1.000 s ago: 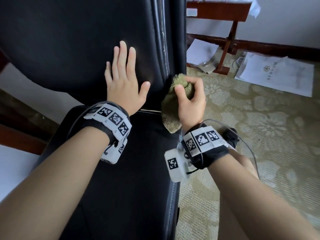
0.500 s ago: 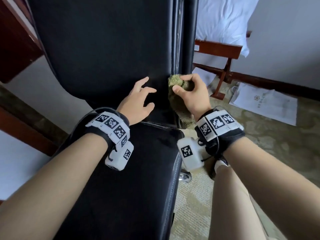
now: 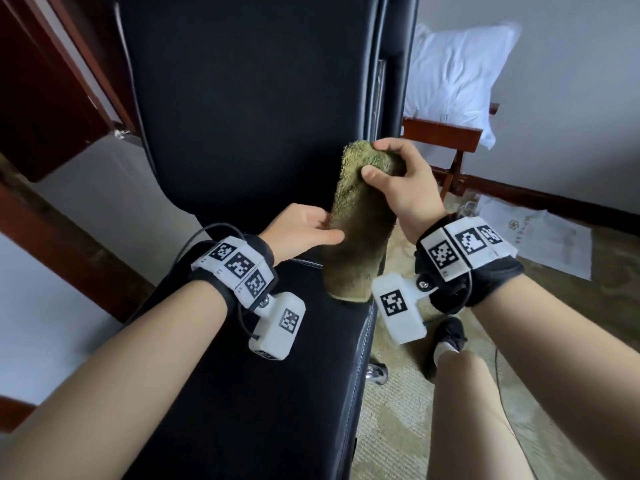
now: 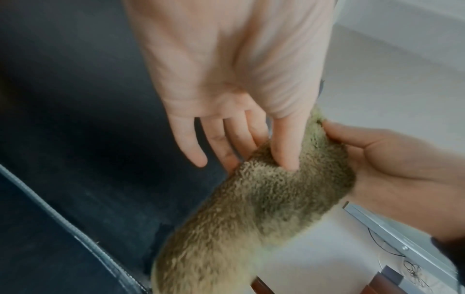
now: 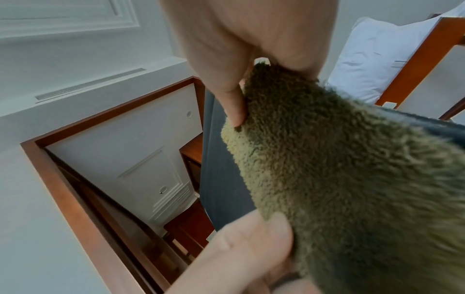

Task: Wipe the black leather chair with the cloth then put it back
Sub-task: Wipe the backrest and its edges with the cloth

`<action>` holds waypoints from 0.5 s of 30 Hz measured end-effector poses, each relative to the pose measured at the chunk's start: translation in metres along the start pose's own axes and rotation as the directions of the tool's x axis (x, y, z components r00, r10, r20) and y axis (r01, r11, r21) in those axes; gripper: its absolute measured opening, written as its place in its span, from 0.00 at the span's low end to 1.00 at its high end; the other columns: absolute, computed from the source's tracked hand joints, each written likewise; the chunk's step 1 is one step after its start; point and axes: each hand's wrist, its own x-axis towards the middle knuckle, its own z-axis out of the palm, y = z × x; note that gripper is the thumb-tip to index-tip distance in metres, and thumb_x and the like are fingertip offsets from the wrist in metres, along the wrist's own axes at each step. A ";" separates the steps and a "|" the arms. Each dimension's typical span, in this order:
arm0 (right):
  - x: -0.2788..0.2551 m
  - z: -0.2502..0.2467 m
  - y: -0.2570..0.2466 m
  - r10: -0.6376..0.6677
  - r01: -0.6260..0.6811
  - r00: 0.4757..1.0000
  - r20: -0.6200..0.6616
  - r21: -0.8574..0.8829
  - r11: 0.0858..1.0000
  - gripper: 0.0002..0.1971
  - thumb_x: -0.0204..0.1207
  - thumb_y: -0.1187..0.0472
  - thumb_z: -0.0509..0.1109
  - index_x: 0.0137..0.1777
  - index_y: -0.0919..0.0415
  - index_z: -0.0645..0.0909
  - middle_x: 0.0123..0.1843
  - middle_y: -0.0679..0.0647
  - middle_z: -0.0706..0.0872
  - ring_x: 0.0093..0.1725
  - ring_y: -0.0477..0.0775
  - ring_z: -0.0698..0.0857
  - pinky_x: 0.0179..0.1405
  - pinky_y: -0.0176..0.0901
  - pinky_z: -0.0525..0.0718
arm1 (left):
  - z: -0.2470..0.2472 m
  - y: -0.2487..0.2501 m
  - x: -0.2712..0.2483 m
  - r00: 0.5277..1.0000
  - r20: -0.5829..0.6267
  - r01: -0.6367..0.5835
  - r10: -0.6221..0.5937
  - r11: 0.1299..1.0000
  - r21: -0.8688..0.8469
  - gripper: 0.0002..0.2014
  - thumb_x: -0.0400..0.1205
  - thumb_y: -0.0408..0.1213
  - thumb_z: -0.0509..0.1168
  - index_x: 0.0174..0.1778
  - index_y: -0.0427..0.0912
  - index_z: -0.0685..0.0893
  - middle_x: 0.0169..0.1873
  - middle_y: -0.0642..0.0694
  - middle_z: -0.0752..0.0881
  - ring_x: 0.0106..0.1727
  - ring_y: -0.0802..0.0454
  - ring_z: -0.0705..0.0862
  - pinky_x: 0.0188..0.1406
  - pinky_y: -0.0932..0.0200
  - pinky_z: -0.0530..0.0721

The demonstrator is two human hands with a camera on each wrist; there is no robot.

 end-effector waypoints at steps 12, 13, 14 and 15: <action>0.000 0.009 -0.005 0.360 -0.300 0.928 0.098 -0.377 0.876 0.14 0.81 0.50 0.62 0.62 0.54 0.80 0.60 0.58 0.81 0.53 0.57 0.83 0.49 0.51 0.85 | -0.040 0.013 -0.033 0.985 -0.112 -0.097 0.128 0.963 0.250 0.05 0.77 0.32 0.71 0.44 0.48 0.84 0.48 0.60 0.81 0.48 0.68 0.78 0.47 0.80 0.72; -0.005 0.009 -0.011 0.442 -0.322 0.882 0.163 -0.476 0.818 0.20 0.84 0.46 0.54 0.65 0.56 0.78 0.61 0.60 0.80 0.49 0.57 0.81 0.44 0.48 0.84 | -0.043 0.014 -0.035 0.979 -0.139 -0.116 0.149 0.968 0.224 0.06 0.77 0.31 0.70 0.44 0.47 0.84 0.50 0.61 0.80 0.49 0.69 0.78 0.48 0.82 0.72; -0.012 0.010 -0.019 0.490 -0.292 0.845 0.215 -0.582 0.759 0.25 0.84 0.44 0.47 0.66 0.57 0.78 0.62 0.61 0.77 0.49 0.57 0.79 0.44 0.44 0.82 | -0.045 0.015 -0.037 0.975 -0.159 -0.123 0.158 0.970 0.208 0.06 0.77 0.31 0.70 0.45 0.47 0.84 0.51 0.61 0.80 0.50 0.70 0.78 0.50 0.83 0.72; -0.016 0.012 -0.022 0.510 -0.245 0.824 0.246 -0.658 0.712 0.29 0.84 0.42 0.42 0.65 0.58 0.79 0.64 0.60 0.76 0.51 0.57 0.77 0.47 0.44 0.80 | -0.045 0.016 -0.038 0.972 -0.167 -0.128 0.163 0.971 0.204 0.06 0.77 0.31 0.70 0.44 0.47 0.85 0.52 0.61 0.79 0.52 0.70 0.78 0.53 0.81 0.71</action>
